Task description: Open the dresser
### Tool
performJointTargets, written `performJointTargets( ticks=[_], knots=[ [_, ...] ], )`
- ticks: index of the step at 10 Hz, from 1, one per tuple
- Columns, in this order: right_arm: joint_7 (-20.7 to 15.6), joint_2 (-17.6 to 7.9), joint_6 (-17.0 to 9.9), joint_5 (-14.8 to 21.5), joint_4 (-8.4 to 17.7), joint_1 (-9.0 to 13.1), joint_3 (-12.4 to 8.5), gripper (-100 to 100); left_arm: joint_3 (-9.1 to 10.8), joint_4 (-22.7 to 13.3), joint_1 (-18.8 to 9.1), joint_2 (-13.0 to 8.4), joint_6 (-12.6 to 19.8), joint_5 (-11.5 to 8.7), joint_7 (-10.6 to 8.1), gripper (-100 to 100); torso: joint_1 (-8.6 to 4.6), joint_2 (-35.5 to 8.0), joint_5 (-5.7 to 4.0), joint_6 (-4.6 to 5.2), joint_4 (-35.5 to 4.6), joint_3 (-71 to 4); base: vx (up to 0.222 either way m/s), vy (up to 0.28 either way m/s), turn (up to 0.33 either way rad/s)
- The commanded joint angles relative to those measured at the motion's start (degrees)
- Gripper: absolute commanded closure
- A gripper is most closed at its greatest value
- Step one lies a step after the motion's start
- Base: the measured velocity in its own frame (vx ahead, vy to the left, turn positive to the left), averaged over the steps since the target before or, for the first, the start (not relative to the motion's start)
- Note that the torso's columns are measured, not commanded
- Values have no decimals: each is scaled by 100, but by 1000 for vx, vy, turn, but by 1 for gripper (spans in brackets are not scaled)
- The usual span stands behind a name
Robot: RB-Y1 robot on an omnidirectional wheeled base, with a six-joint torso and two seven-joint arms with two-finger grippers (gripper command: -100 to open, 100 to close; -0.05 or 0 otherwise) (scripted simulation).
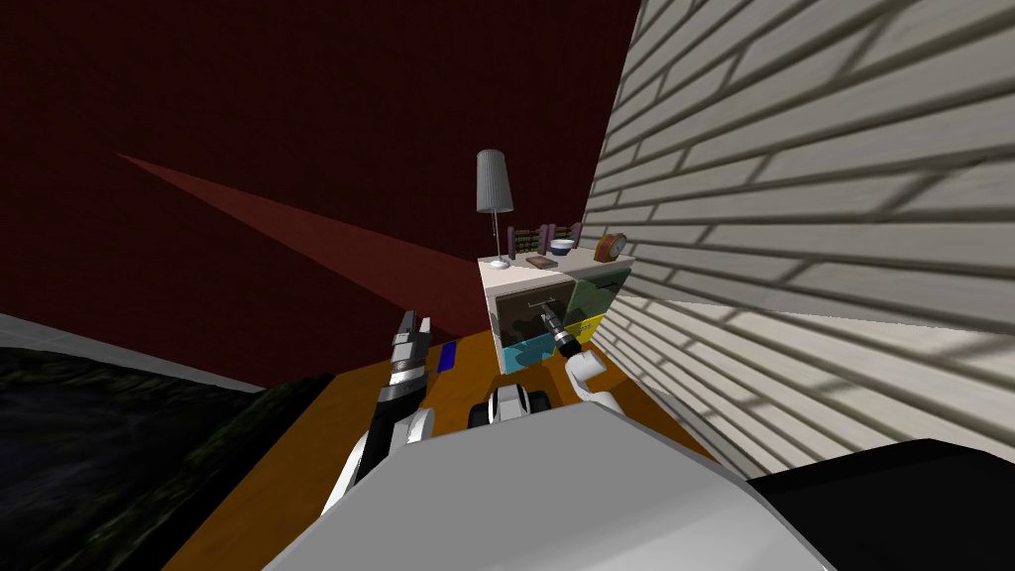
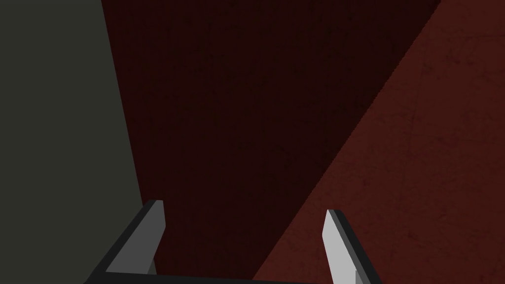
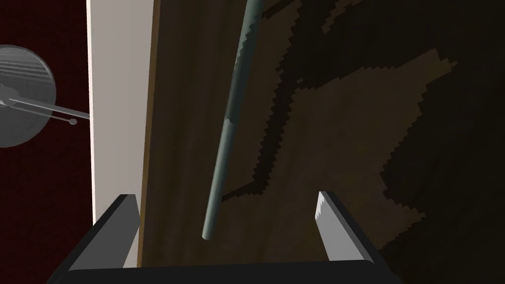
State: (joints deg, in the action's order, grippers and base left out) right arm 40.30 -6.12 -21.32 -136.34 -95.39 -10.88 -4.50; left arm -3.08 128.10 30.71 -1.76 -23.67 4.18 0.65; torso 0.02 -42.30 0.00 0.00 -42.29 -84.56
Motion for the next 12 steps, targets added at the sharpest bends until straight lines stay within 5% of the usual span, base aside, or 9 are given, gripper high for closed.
performJointTargets(
  ticks=[1, 4, 8, 9, 10, 11, 12],
  knots=[
    [157, 228, -244, -411, 275, 76, 3, -100, 0, 0, 0, 0, 0, 0, 0, 0, 1, 2, 1, 0, 0, -1, 33, 31, 6],
    [248, 585, -399, -662, 447, 109, 11, -100, 0, 0, 0, 0, 0, 0, 0, 0, -5, -1, -1, 0, 0, 0, 26, 19, 3],
    [292, 472, -173, -599, 313, 183, 44, -100, 0, 0, 0, 0, 0, 0, 0, 0, -3, 12, -1, 0, 3, -8, 35, 5, 34],
    [244, 512, -319, -613, 390, 122, 20, 100, 0, 0, 0, 0, 0, 0, 0, 0, -3, -1, -1, 2, 1, 0, -30, -4, -90],
    [266, 503, -235, -607, 381, 175, 24, 100, 0, 0, 0, 0, 0, 0, 0, 0, -5, -19, -1, 3, -4, 11, -21, -3, -37],
    [260, 348, -267, -615, 365, 183, 21, -100, 0, 0, -1, 0, 0, 0, 0, 0, -7, 9, -7, -8, 12, -1, -12, -1, 9],
    [266, 242, -260, -618, 360, 185, 22, -100, 0, 0, -1, 0, 0, 0, 0, 0, -7, 23, -4, -3, 11, -14, -6, -6, -1]
  ],
)
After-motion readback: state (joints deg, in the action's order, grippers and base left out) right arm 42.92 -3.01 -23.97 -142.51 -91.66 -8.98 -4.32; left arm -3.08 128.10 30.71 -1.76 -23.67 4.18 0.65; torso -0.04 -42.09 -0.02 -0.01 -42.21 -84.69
